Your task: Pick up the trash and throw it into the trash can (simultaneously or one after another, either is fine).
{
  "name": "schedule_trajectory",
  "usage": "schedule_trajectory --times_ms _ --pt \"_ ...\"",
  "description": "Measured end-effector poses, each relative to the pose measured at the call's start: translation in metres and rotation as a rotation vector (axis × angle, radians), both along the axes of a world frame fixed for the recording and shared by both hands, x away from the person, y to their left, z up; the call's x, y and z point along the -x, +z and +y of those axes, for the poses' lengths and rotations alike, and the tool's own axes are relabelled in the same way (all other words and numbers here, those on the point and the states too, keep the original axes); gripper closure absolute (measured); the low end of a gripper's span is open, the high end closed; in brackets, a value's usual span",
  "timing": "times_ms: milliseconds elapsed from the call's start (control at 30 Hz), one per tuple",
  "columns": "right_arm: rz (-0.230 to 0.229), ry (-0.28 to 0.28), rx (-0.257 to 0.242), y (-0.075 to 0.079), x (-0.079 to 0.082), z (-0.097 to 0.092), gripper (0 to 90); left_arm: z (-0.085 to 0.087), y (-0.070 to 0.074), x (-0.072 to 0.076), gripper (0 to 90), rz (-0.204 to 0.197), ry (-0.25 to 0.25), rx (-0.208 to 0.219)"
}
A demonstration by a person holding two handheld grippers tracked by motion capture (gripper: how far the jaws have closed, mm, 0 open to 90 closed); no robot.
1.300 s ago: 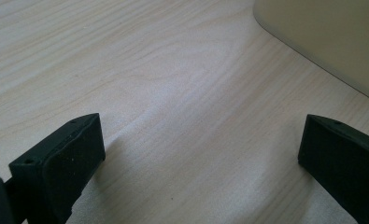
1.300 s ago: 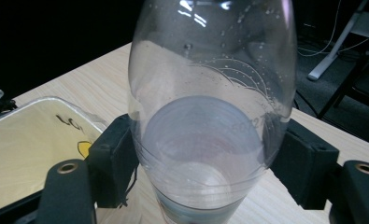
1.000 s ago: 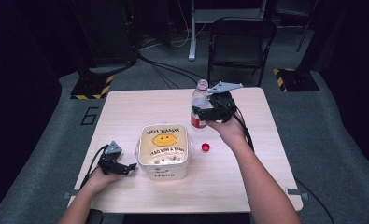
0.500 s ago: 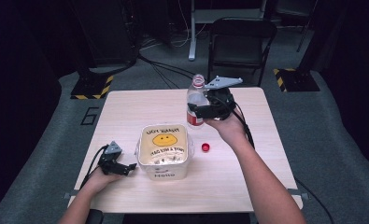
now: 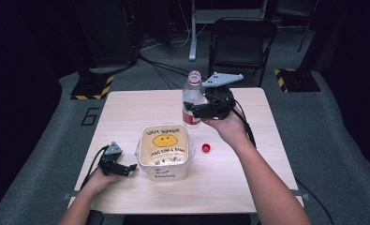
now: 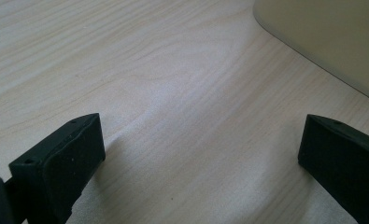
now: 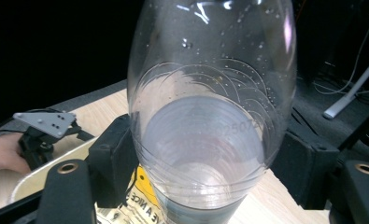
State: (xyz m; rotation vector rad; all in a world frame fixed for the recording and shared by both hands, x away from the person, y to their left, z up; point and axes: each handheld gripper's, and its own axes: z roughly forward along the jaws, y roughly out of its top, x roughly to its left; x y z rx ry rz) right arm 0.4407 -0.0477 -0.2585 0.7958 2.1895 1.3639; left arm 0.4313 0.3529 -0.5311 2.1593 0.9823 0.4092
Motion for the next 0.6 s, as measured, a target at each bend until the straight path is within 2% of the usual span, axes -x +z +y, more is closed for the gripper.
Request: schedule_trajectory --times_ms 367,600 --pt "0.002 0.063 -0.006 0.008 0.010 0.012 28.2 0.000 0.000 0.000 0.2 -0.002 0.002 0.002" --pt "0.007 0.102 0.001 0.003 0.013 0.023 28.1 0.000 0.000 0.000 0.2 -0.002 0.002 0.002"
